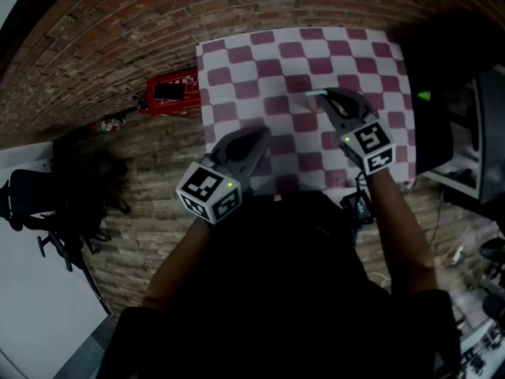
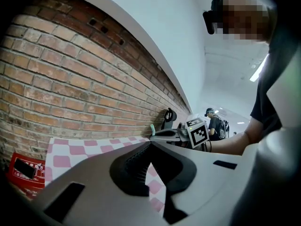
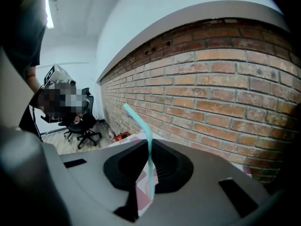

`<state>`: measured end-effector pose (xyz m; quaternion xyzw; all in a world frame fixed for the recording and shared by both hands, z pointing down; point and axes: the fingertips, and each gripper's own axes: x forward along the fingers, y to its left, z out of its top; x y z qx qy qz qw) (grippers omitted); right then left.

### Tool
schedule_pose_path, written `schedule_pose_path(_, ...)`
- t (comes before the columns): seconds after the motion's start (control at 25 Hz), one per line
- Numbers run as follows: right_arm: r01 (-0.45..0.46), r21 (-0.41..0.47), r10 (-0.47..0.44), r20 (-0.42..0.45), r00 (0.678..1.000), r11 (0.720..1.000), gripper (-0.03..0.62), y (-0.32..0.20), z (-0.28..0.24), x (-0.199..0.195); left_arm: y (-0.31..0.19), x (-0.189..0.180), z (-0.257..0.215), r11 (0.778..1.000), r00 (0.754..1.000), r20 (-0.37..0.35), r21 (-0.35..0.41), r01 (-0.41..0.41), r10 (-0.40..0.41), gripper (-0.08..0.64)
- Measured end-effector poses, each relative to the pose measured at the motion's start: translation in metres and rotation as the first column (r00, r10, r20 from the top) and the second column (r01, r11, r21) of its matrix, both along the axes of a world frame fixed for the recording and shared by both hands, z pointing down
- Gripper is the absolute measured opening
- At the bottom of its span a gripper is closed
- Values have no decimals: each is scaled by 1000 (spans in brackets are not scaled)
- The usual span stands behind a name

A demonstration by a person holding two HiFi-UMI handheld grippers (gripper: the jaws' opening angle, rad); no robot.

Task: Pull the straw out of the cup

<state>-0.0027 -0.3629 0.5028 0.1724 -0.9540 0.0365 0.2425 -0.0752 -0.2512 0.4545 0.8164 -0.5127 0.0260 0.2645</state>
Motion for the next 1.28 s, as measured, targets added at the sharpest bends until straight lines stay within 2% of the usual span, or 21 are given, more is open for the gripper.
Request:
schedule_pose_path(0.44,-115,-13,116,88,989,993,34,39,-52,15,31,-17,-19,998,999,7,42,-37,37,11)
schedule_pose_path(0.76,-187,19,184,119,976,982,34,72,-73,18,53,-27,-33,991,995,9,86,-100,99,11)
schedule_pose_path(1.0,-254,-4,252,154,955,967,34,101,-91,17,67,-35,-41,978,986,-1,127,-164,165,12)
schedule_pose_path(1.28,-327,-13,326,117,938,945,32,140,-100,22,78,-33,-49,957,970,-33,176,-232,241,12)
